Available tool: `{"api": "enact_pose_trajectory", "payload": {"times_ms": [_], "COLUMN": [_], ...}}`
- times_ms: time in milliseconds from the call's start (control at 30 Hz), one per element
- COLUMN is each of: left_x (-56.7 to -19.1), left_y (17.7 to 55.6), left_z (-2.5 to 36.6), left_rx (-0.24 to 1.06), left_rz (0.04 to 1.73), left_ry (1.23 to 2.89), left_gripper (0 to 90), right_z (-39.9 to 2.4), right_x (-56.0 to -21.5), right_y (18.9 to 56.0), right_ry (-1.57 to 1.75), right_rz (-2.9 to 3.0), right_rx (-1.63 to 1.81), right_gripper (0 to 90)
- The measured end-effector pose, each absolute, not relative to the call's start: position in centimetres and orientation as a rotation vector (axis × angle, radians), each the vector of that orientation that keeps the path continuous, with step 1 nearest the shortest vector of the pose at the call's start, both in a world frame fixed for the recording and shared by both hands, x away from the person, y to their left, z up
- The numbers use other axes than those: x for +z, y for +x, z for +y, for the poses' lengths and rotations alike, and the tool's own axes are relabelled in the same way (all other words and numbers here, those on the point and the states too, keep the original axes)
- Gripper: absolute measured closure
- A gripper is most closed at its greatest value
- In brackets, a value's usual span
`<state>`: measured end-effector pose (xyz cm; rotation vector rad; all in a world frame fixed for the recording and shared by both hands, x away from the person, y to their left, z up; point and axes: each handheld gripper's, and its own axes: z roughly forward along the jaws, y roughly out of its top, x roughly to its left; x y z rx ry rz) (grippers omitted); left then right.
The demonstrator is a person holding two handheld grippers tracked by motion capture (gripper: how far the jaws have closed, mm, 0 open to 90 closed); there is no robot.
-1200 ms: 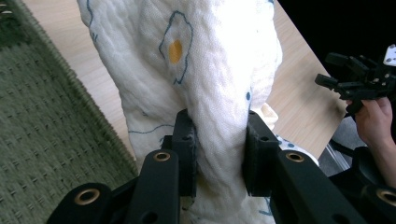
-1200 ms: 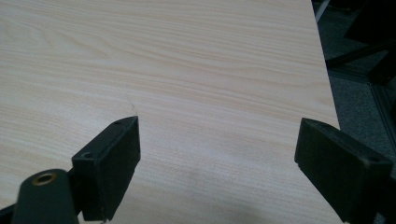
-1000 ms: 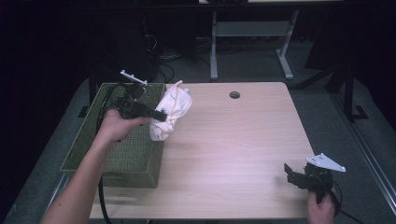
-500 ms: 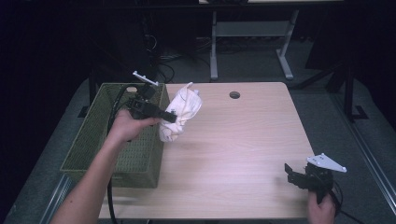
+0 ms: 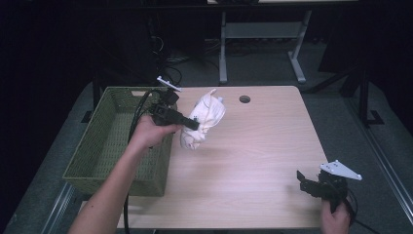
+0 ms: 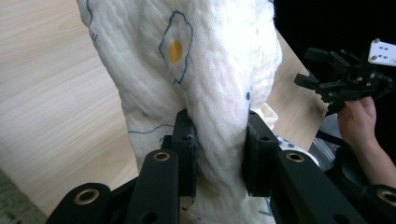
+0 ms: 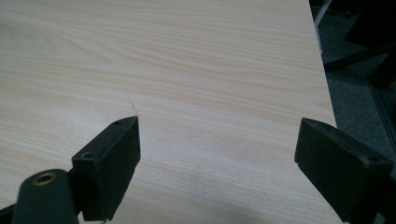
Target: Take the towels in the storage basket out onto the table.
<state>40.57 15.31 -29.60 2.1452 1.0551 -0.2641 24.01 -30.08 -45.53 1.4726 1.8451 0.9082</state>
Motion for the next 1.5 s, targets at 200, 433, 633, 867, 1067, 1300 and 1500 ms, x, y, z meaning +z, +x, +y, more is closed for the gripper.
{"api": "enact_pose_trajectory", "payload": {"times_ms": [200, 433, 633, 867, 1067, 1300, 1500], "left_x": [-30.0, -30.8, -31.6, -32.5, -33.5, -34.9, -36.2], "left_y": [40.7, 40.9, 41.1, 41.4, 41.6, 41.9, 42.0], "left_z": [14.3, 12.8, 11.5, 10.3, 9.3, 8.3, 7.3], "left_rx": [-0.270, -0.283, -0.296, -0.304, -0.317, -0.338, -0.359], "left_rz": [1.051, 1.049, 1.037, 1.047, 1.059, 1.073, 1.094], "left_ry": [2.154, 2.153, 2.172, 2.175, 2.177, 2.184, 2.170], "left_gripper": [69.5, 69.2, 69.1, 68.9, 68.7, 68.2, 67.6], "right_z": [-30.1, -30.1, -30.1, -30.1, -30.1, -30.1, -30.1], "right_x": [-45.5, -45.5, -45.4, -45.4, -45.4, -45.4, -45.4], "right_y": [24.0, 24.0, 24.0, 24.0, 24.0, 24.0, 24.0], "right_ry": [1.470, 1.471, 1.468, 1.468, 1.466, 1.463, 1.462], "right_rz": [1.845, 1.845, 1.844, 1.844, 1.845, 1.847, 1.850], "right_rx": [0.905, 0.906, 0.910, 0.912, 0.911, 0.910, 0.909], "right_gripper": [13.9, 13.9, 13.9, 13.9, 13.9, 13.9, 13.9]}}
